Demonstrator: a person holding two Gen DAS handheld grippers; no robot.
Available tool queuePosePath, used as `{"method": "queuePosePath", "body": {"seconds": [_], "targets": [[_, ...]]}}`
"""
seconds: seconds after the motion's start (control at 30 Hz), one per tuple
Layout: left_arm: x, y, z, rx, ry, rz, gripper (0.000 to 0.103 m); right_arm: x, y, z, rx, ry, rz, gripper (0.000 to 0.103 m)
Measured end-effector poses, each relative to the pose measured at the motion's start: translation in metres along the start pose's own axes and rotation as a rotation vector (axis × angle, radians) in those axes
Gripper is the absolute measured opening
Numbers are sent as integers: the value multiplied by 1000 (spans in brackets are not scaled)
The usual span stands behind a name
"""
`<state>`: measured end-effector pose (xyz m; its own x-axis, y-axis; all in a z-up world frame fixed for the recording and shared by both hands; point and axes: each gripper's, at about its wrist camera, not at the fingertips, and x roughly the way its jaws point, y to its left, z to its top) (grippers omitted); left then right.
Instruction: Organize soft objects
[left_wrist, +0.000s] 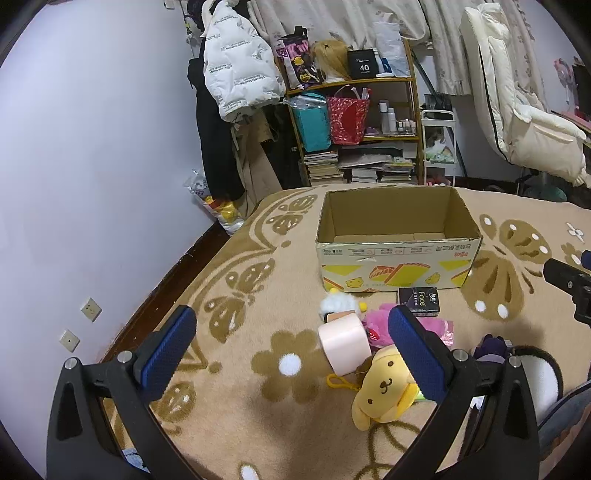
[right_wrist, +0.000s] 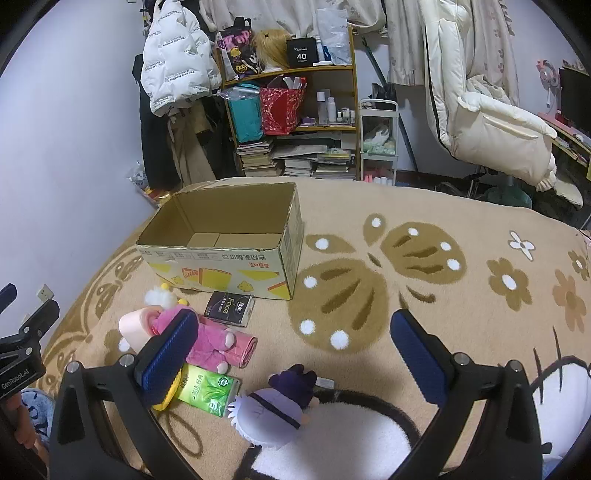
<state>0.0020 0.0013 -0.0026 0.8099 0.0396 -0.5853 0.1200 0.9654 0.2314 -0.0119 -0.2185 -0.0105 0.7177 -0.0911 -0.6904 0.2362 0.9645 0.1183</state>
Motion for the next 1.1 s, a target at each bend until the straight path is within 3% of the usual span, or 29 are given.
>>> {"method": "queuePosePath", "body": {"seconds": [1.1], "targets": [[1, -4, -2, 33, 2, 23, 103, 0, -1, -1, 5, 6, -6, 103]]}}
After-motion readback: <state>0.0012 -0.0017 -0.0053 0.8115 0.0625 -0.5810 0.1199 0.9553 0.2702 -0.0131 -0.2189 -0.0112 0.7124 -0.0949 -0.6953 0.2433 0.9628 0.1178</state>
